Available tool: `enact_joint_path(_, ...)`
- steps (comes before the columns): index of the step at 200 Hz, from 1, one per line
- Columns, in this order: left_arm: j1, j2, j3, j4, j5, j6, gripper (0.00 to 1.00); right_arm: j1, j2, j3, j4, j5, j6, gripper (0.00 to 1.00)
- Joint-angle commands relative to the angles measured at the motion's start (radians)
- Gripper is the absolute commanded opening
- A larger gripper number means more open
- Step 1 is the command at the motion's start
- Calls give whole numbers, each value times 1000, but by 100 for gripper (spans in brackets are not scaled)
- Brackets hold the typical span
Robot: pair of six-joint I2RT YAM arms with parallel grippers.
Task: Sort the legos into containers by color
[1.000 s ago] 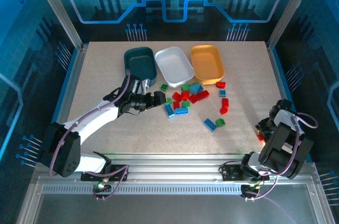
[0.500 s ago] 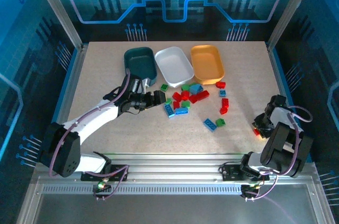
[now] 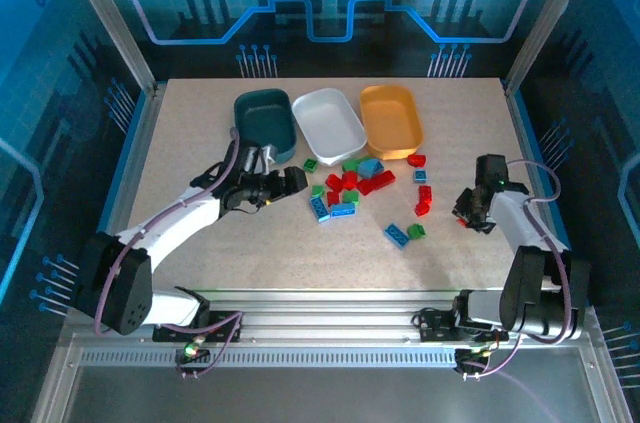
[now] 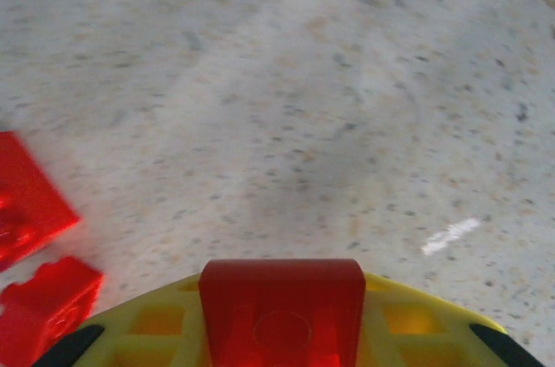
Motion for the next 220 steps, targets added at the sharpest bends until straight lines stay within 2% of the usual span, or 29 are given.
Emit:
enact_joint_path(1,52,-33,-45,21,10,-43,94,79,-18,78,11,-3,-32,30)
enact_joint_path(34,126,-78,-116,60,34,-101,96,225,47,220,12,41,-54,30)
enact_joint_path(66,162,-122,-155,47,33,-111,99,307,168,360,44,61,-79,30)
enact_joint_path(98,183,-129,-178,47,61,-112,99,360,389,578,39,71,-116,30)
enact_joint_path(142,186,-136,-188,35,98,-106,99,386,736,965,-64,86,-150,31)
enact_joint_path(177,189,-162,-190,11,96,-90,99,392,915,1231,-200,69,-165,39)
enact_joint_path(191,189,-166,-191,9,97,-89,99,398,941,1271,-220,60,-173,44)
enact_joint_path(203,191,-169,-187,7,97,-89,99,403,948,1288,-232,51,-176,55)
enact_joint_path(220,192,-167,-179,4,101,-86,99,411,935,1286,-237,38,-188,61)
